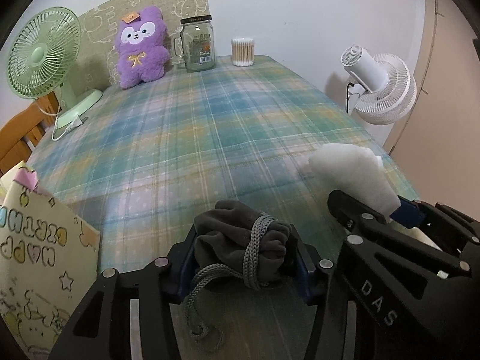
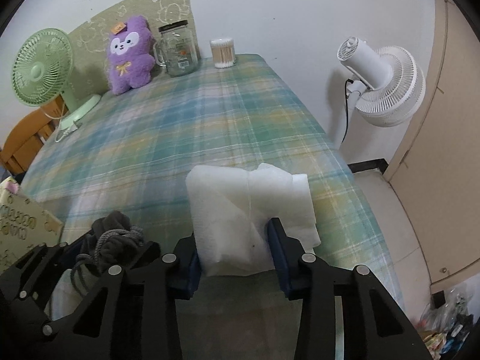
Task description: Organize soft objects
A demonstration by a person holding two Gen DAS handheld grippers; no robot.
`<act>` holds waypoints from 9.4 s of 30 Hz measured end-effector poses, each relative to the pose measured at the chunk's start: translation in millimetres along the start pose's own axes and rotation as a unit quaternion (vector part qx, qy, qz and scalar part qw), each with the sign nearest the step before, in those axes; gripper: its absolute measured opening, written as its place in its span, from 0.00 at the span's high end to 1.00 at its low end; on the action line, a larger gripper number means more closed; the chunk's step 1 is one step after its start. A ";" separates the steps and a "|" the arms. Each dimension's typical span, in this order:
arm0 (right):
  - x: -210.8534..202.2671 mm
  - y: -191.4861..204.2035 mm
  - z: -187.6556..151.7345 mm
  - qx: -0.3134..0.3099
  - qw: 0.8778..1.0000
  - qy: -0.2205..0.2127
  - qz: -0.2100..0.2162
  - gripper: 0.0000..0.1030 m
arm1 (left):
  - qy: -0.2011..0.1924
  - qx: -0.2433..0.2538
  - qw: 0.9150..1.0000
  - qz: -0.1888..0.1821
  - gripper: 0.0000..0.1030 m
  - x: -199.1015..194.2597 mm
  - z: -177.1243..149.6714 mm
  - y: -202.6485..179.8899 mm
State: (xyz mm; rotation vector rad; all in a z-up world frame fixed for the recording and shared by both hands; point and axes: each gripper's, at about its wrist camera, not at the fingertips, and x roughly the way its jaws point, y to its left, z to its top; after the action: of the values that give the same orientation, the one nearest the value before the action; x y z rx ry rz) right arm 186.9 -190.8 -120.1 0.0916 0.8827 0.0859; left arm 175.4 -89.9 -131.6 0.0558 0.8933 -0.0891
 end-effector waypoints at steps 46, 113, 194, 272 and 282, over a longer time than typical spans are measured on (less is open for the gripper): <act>-154.1 40.5 -18.2 -0.020 0.993 -0.109 0.028 0.64 | -0.117 -0.007 0.993 0.016 0.48 -147.1 -14.5 10.4; -156.1 190.6 -2.7 -0.079 0.984 -0.133 0.083 0.64 | -0.154 -0.044 0.986 0.041 0.48 -175.2 -20.8 152.9; -153.7 197.0 -22.0 -0.088 0.985 -0.103 0.102 0.08 | -0.113 -0.081 0.990 0.014 0.11 -176.6 -45.9 161.2; -280.1 62.8 -16.6 -0.028 0.967 -0.250 0.026 0.00 | -0.242 -0.079 0.964 0.073 0.00 -272.5 -27.0 89.2; -281.4 63.0 -16.4 -0.026 0.967 -0.251 0.024 0.00 | -0.245 -0.078 0.964 0.072 0.00 -272.8 -28.6 89.5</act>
State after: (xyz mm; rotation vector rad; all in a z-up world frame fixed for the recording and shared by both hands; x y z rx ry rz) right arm -6.1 -159.3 92.6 0.0802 0.3719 0.1255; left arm -7.8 16.4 64.3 -0.0479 0.3963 0.1006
